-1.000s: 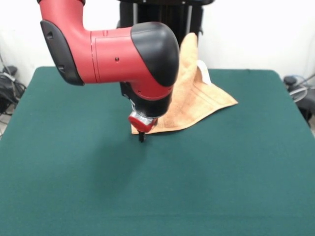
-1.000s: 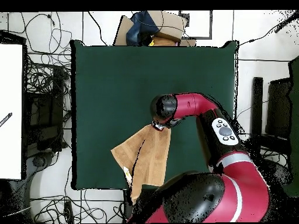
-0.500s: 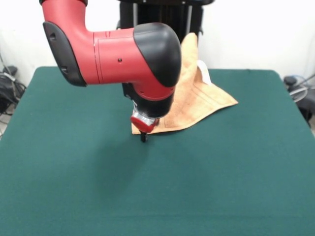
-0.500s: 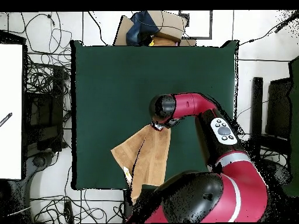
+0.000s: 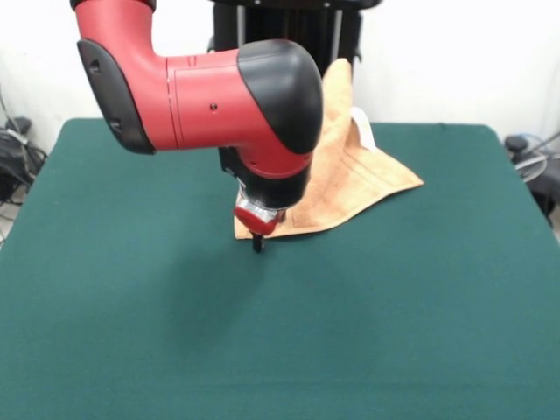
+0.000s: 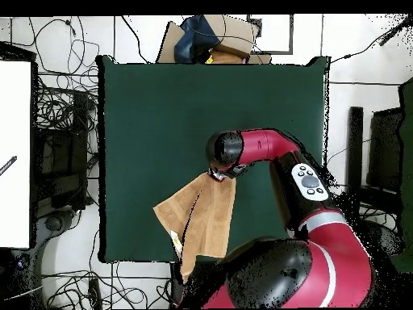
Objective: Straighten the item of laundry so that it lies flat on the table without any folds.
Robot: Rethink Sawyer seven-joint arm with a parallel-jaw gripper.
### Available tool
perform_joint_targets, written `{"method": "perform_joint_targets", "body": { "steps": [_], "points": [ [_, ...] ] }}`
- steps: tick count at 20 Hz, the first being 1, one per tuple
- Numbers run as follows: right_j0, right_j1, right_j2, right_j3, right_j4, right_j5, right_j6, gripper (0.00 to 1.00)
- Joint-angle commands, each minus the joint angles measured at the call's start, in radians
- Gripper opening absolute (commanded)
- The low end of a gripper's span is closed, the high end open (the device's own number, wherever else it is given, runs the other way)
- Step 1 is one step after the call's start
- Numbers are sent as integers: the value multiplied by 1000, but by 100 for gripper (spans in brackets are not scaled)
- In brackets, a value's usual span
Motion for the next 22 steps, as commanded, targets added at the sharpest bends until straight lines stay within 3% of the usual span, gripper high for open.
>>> {"method": "perform_joint_targets", "body": {
  "steps": [1, 11, 22],
  "points": [
    [3, 41, 116, 109, -23, 4, -221, 100],
    [-12, 53, 169, 111, -45, 31, -278, 100],
    [9, 49, 172, 93, -61, 31, -218, 100]
  ]
}}
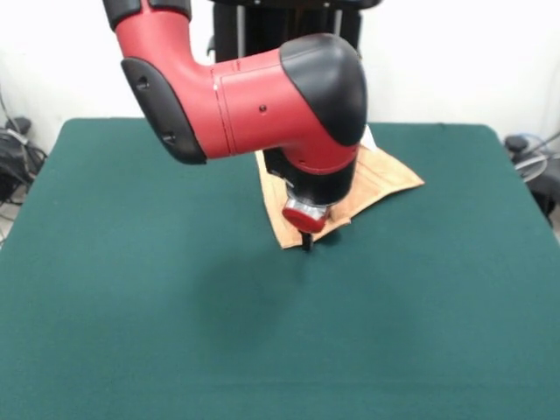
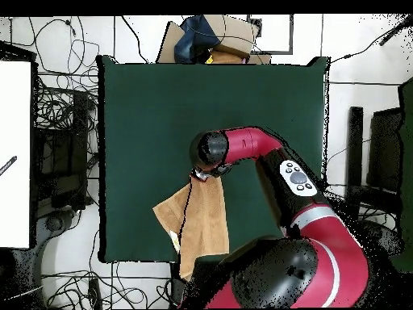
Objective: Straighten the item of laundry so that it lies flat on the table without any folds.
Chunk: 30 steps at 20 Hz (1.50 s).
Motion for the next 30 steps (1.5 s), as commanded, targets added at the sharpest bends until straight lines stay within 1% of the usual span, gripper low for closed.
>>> {"method": "perform_joint_targets", "body": {
  "steps": [1, 5, 6, 9, 22, 27, 30],
  "points": [
    [21, 43, 59, 44, -55, 30, -212, 100],
    [37, 38, 40, 33, -57, 25, -164, 100],
    [42, 36, 35, 30, -54, 12, -135, 0],
    [60, 30, 13, 25, -58, -13, -69, 0],
    [69, 32, 2, 0, -41, 10, -59, 0],
    [62, 22, -14, 5, -60, -26, -43, 0],
    [64, 2, -37, -2, -68, -40, -5, 0]
  ]
}}
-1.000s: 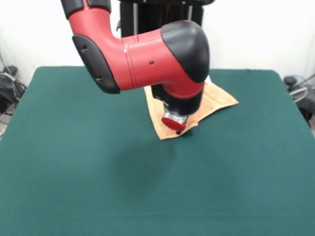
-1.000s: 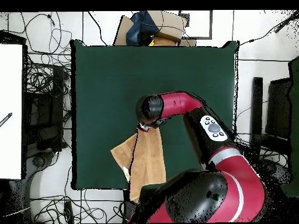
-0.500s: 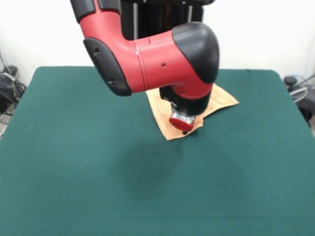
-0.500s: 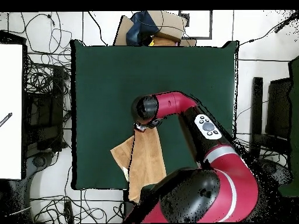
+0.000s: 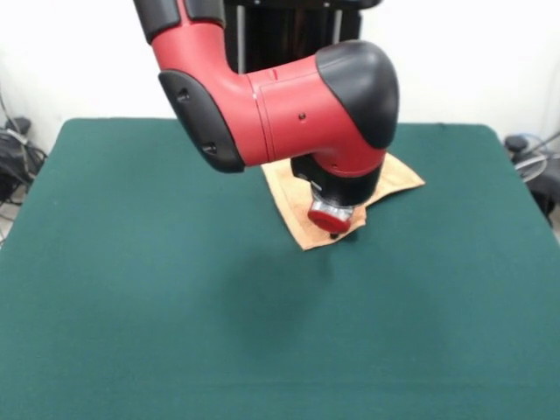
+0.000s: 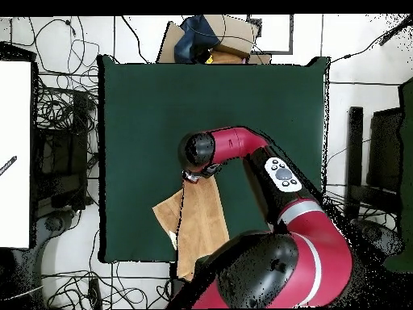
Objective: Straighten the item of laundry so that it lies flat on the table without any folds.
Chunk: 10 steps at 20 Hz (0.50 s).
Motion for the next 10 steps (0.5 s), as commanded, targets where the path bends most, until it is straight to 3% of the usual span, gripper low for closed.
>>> {"method": "perform_joint_targets", "body": {
  "steps": [1, 10],
  "points": [
    [17, -20, -40, -3, -70, -42, 3, 0],
    [44, -22, -70, -55, -100, -74, 46, 0]
  ]
}}
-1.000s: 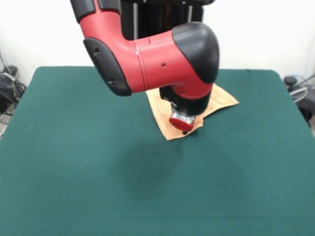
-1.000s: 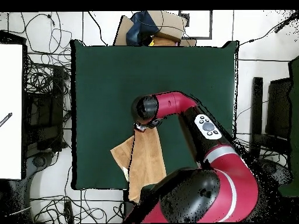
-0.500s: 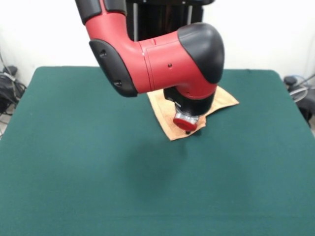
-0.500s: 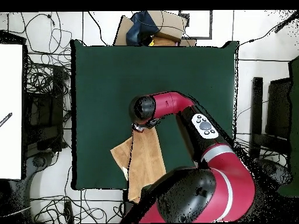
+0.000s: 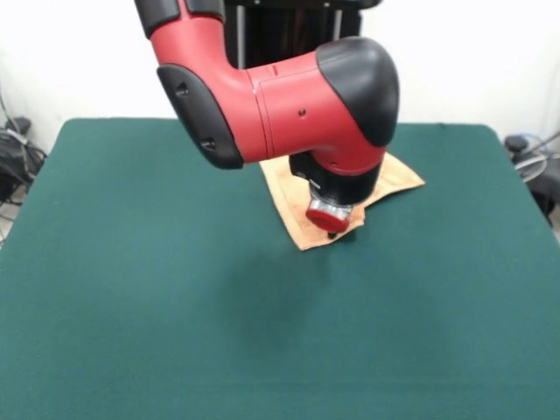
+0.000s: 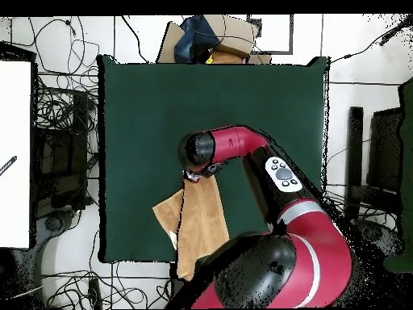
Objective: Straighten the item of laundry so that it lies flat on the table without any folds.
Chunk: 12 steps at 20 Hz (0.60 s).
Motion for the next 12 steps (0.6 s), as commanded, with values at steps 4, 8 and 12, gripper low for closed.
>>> {"method": "perform_joint_targets", "body": {
  "steps": [4, 8, 12],
  "points": [
    [45, -20, -76, -64, -127, -100, 65, 0],
    [32, -11, -75, -66, -141, -138, 84, 0],
    [32, -4, -87, -75, -154, -170, 111, 0]
  ]
}}
